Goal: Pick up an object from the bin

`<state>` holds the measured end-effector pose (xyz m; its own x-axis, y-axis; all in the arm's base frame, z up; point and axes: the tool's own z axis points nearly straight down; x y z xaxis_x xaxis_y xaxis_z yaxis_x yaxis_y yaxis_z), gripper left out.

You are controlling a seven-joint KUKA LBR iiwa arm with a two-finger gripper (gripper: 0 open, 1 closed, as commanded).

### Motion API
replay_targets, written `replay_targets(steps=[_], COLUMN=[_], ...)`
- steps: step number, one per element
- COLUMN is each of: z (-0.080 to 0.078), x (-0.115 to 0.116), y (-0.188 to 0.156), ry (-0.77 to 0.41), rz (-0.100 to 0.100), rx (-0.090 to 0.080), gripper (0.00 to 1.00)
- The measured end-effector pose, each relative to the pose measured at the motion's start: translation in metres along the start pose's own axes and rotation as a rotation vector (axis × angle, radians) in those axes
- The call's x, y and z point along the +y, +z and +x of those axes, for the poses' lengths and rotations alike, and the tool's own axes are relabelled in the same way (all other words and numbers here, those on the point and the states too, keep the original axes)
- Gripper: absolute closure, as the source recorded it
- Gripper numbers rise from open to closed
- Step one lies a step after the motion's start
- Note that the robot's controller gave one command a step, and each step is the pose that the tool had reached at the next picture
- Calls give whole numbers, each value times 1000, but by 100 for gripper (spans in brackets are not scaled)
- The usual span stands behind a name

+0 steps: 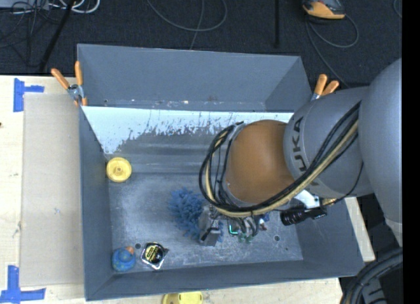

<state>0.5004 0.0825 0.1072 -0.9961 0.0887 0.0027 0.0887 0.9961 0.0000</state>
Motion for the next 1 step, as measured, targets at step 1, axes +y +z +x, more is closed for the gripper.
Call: replay_targets(steps=[1], z=[0], x=[0], y=[0], ry=[1], rz=[0], rx=[0], gripper=[0])
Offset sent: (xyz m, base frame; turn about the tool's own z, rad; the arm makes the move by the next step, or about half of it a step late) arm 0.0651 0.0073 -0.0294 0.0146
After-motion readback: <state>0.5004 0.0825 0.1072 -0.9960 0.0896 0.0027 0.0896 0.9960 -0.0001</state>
